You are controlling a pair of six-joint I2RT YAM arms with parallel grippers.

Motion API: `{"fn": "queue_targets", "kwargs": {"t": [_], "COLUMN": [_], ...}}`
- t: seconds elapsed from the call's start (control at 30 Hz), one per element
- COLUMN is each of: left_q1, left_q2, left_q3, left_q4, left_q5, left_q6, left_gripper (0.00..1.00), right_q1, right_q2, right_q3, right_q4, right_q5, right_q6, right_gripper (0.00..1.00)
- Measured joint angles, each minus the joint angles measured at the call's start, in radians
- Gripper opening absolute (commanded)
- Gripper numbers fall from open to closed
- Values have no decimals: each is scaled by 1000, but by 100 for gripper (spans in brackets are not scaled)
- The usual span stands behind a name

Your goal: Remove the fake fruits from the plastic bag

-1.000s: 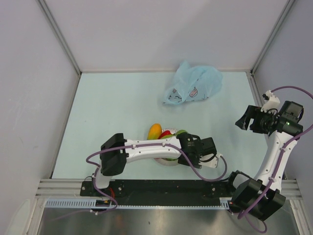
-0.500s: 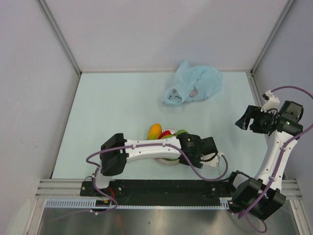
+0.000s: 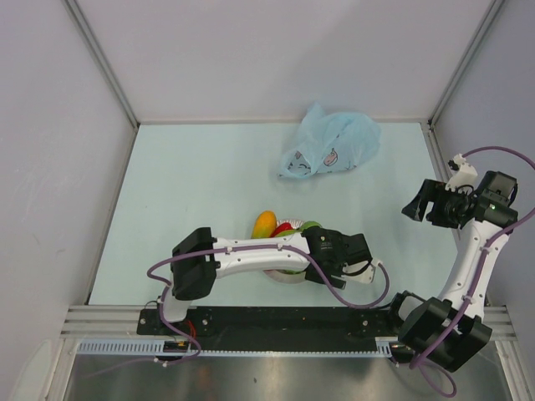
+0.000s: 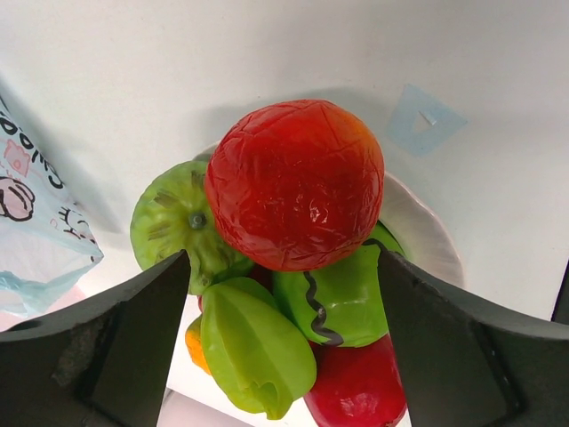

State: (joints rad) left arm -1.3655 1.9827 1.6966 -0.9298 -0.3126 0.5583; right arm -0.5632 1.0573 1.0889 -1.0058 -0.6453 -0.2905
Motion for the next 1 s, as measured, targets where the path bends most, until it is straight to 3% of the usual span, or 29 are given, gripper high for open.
{"fn": "queue_targets", "kwargs": {"t": [0.03, 0.07, 0.37, 0.47, 0.5, 0.67, 0.8, 1.0], "left_q1": [0, 0, -2, -2, 0, 62, 292, 853], "left_q2": [0, 0, -2, -26, -42, -176, -296, -363], "left_q3": [0, 0, 137, 166, 171, 198, 229, 217], "left_q4": [0, -2, -113, -148, -159, -167, -123, -65], "left_q5": [0, 3, 74, 101, 107, 87, 60, 50], "left_q6": [0, 0, -23, -45, -55, -102, -137, -237], "left_gripper": [91, 99, 100, 100, 100, 100, 100, 100], "right_q1": [0, 0, 0, 0, 0, 4, 53, 152], "right_q2": [1, 3, 13, 14, 14, 10, 1, 1], "right_q3": [0, 0, 0, 0, 0, 0, 0, 0], "right_q4": [0, 0, -10, -11, -11, 35, 145, 244], "right_q5": [0, 0, -19, -24, -24, 5, 143, 302], "right_q6": [0, -2, -18, -23, -25, 21, 136, 224], "right_gripper": [82, 81, 82, 86, 98, 100, 100, 100]}}
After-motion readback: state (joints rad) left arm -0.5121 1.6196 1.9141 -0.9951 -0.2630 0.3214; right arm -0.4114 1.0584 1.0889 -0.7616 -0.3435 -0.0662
